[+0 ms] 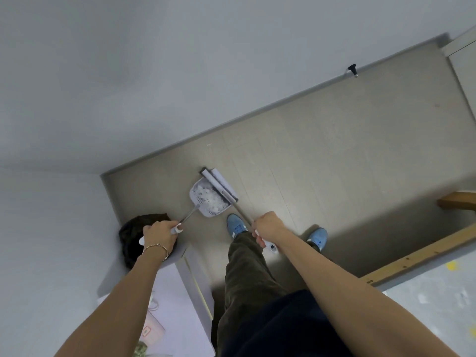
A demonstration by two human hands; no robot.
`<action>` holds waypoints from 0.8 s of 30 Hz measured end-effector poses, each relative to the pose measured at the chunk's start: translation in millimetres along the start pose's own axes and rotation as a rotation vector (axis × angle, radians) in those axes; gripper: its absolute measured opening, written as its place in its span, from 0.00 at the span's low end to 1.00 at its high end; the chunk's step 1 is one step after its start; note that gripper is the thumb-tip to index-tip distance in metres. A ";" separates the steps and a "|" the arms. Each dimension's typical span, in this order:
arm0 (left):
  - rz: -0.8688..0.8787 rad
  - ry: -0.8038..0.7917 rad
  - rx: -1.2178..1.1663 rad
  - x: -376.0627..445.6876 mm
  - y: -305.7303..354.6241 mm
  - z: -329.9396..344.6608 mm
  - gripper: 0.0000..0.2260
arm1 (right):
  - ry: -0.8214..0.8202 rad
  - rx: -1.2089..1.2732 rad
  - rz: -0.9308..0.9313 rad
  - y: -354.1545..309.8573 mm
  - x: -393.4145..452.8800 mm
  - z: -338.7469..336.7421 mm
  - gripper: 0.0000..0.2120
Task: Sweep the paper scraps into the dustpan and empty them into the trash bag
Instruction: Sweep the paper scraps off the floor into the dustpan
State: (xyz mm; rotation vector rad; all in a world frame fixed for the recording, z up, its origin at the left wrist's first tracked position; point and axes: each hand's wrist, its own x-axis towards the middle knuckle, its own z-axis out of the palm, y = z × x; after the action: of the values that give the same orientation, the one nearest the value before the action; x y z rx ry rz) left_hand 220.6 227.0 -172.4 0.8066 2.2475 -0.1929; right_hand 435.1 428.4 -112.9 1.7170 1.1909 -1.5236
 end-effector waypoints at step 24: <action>-0.600 0.452 -1.053 -123.0 252.5 32.1 0.12 | 0.079 0.013 -0.232 67.6 34.7 -395.0 0.08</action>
State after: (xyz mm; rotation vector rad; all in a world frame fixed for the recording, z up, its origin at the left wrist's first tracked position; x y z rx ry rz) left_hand 457.8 354.8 -87.0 -0.4296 2.4594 0.9113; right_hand 683.0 742.9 -74.7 1.7093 1.4669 -1.6111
